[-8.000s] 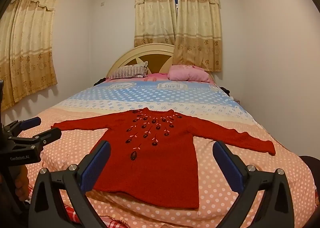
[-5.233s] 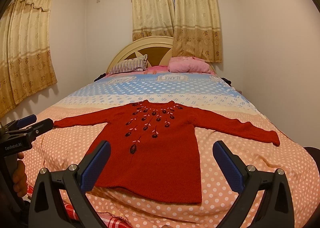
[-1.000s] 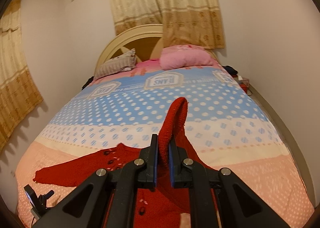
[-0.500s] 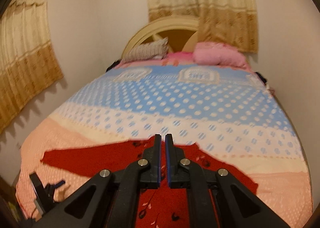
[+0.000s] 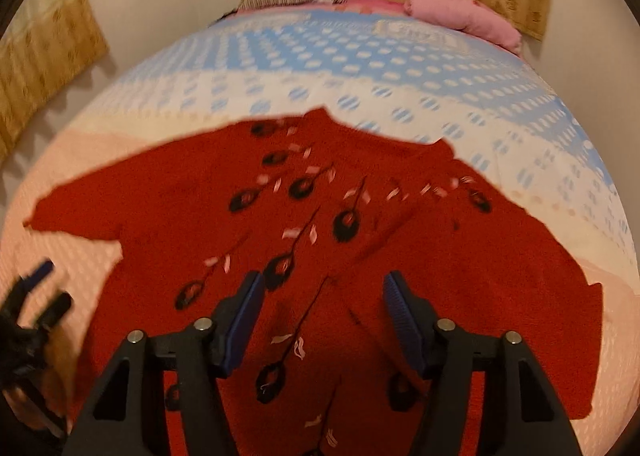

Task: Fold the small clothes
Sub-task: 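Carry the sleeve across the cardigan front with the right tool and lower it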

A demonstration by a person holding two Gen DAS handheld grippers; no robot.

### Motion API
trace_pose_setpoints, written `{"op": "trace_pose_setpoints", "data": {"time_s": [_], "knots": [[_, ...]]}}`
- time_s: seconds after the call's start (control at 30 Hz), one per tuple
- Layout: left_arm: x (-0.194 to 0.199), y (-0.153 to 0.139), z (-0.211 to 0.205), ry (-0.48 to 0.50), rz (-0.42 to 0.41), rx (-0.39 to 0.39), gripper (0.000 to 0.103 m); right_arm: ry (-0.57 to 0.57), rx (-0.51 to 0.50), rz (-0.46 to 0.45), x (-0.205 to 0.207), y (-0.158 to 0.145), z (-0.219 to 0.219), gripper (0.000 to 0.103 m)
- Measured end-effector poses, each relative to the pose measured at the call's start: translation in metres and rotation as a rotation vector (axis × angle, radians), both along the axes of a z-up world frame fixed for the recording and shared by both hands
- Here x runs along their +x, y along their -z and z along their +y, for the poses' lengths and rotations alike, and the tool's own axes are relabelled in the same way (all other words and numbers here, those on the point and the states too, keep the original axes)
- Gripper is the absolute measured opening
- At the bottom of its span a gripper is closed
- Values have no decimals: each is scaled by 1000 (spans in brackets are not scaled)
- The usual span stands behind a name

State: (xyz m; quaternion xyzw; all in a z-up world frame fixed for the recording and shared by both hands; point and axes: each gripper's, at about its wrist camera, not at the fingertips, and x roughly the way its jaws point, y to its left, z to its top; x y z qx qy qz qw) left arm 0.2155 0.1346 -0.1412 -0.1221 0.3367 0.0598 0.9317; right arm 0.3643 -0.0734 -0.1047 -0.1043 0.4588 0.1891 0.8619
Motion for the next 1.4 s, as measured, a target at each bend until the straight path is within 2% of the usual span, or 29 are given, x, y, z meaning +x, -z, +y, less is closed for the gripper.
{"op": "trace_pose_setpoints", "data": {"time_s": [0.1, 0.17, 0.2, 0.23, 0.27, 0.3, 0.43, 0.73, 0.9, 1.0, 1.07, 1.27, 1.4], "knots": [[1, 0, -1, 4, 2, 1, 103, 31, -33, 6, 11, 15, -3, 57], [1, 0, -1, 7, 2, 0, 103, 58, -57, 11, 19, 23, -8, 41], [1, 0, -1, 9, 1, -4, 103, 77, -57, 12, 22, 26, -13, 38], [1, 1, -1, 12, 1, -9, 103, 85, -40, 18, 25, 28, -17, 30], [1, 1, 0, 13, 1, -13, 103, 91, -22, 22, 25, 28, -20, 16], [1, 2, 1, 13, 3, -23, 103, 91, -5, 15, 25, 25, -23, 11], [1, 5, 6, 7, 7, -66, 103, 59, 57, -36, 14, -6, -27, 9], [1, 5, 6, 12, 8, -85, 103, -40, 198, -224, -24, -118, -14, 8], [1, 6, 6, 18, 10, -90, 103, -92, 247, -247, -38, -137, 11, 8], [1, 6, 8, 15, 10, -98, 103, -118, 250, -237, -43, -128, 31, 8], [0, 7, 9, 11, 9, -105, 103, -131, 247, -209, -44, -110, 47, 8], [-1, 9, 12, -10, 14, -128, 103, -169, 213, -110, -40, -25, 102, 8], [-1, 9, 12, -15, 20, -126, 103, -197, 205, -39, -37, 8, 117, 9]]}}
